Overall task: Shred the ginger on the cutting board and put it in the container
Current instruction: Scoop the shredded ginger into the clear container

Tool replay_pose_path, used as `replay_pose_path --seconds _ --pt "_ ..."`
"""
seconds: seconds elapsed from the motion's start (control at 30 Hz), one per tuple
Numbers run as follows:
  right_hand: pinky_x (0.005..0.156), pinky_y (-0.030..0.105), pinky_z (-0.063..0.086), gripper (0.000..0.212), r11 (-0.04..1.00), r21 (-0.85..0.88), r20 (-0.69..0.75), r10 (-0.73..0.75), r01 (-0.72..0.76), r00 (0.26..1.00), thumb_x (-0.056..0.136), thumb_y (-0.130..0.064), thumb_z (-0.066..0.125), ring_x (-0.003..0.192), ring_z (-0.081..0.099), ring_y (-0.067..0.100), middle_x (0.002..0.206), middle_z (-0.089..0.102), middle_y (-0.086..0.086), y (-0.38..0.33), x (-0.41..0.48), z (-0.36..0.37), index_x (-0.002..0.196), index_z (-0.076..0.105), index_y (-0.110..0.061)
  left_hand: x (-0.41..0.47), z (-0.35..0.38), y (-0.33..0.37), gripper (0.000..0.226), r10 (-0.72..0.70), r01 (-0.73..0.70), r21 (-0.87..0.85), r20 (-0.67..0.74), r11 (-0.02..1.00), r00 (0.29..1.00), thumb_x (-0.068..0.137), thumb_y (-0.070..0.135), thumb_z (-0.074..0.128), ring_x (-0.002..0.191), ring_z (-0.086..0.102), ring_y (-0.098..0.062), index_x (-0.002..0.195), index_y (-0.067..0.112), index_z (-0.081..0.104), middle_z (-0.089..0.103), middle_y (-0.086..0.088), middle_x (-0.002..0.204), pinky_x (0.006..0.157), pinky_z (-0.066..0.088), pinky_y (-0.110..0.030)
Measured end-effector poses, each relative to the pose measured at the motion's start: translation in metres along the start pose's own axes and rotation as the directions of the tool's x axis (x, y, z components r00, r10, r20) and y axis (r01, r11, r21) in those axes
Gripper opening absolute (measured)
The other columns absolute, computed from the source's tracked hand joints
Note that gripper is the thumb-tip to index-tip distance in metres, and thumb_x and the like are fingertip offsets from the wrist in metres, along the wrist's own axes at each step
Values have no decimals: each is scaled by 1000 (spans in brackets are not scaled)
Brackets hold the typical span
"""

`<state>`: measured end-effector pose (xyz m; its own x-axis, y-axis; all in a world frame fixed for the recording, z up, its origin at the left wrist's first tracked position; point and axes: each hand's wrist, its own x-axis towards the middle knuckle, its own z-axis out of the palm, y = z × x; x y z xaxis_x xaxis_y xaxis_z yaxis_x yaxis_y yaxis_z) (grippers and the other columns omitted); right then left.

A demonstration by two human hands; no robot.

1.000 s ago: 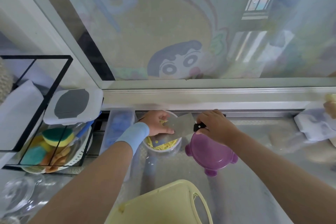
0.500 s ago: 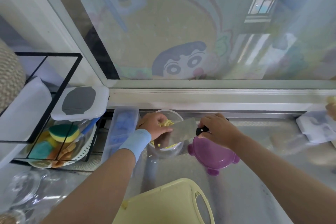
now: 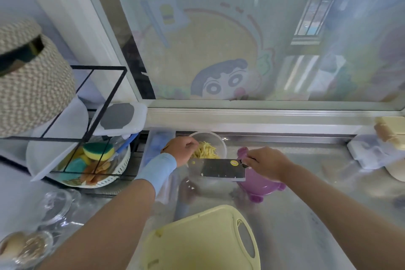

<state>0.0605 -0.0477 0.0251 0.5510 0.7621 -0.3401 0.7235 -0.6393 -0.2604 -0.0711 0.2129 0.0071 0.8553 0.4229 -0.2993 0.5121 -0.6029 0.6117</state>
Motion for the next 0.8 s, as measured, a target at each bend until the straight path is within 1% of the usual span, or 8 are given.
replay_pose_path --seconds 0.1,0.17,0.27,0.33,0.43,0.6,0.7,0.8 --pt "72 31 35 32 997 66 46 34 -37 998 107 -37 39 87 53 19 91 61 -1 -17 -22 6 88 61 -24 -31 -1 4 21 33 -39 72 90 997 995 93 38 52 96 62 -12 99 31 71 70 10 101 89 51 -33" --pt "74 32 41 36 994 88 70 59 -65 996 106 -43 38 86 58 20 90 66 -1 -26 -36 21 88 63 -23 -52 4 6 22 47 -72 155 161 985 986 93 36 53 91 63 -15 98 27 72 70 6 97 85 52 -31" --pt "77 32 44 26 996 85 93 28 -36 995 102 -49 48 84 56 17 84 59 -10 -44 -58 55 86 57 -30 -79 19 -5 25 17 -73 246 224 966 975 92 38 51 86 64 -18 93 26 73 70 4 91 78 53 -31" --pt "78 32 46 19 995 96 107 -29 18 994 95 -46 60 89 58 17 92 60 -10 -53 -70 85 94 57 -27 -91 33 -20 24 -15 -44 243 235 969 972 90 40 51 85 64 -20 86 25 71 70 3 88 77 53 -32" --pt "86 33 39 25 991 -13 126 -131 134 983 89 -40 68 105 54 20 111 58 -4 -64 -80 128 102 56 -23 -105 53 -36 19 -41 -16 235 235 972 971 90 41 53 86 63 -18 79 32 66 69 6 91 77 51 -30" --pt "96 35 39 29 987 -36 165 -151 159 975 90 -40 69 114 50 21 118 56 -2 -67 -80 166 109 57 -22 -104 78 -27 30 -45 -17 227 264 974 963 97 33 44 103 61 -16 114 31 69 66 11 116 92 49 -33" --pt "97 34 41 29 987 -23 210 -150 158 966 89 -41 69 114 53 20 118 58 -3 -59 -75 163 113 63 -25 -88 89 -9 31 -29 -30 218 261 975 965 96 33 44 111 58 -17 119 36 64 61 11 125 98 46 -35" --pt "100 33 41 26 993 25 141 -117 115 983 94 -39 64 116 53 18 121 57 -4 -41 -58 139 118 64 -27 -64 98 13 31 -47 -2 191 250 982 967 92 31 51 107 59 -16 120 39 62 61 10 121 95 47 -34"
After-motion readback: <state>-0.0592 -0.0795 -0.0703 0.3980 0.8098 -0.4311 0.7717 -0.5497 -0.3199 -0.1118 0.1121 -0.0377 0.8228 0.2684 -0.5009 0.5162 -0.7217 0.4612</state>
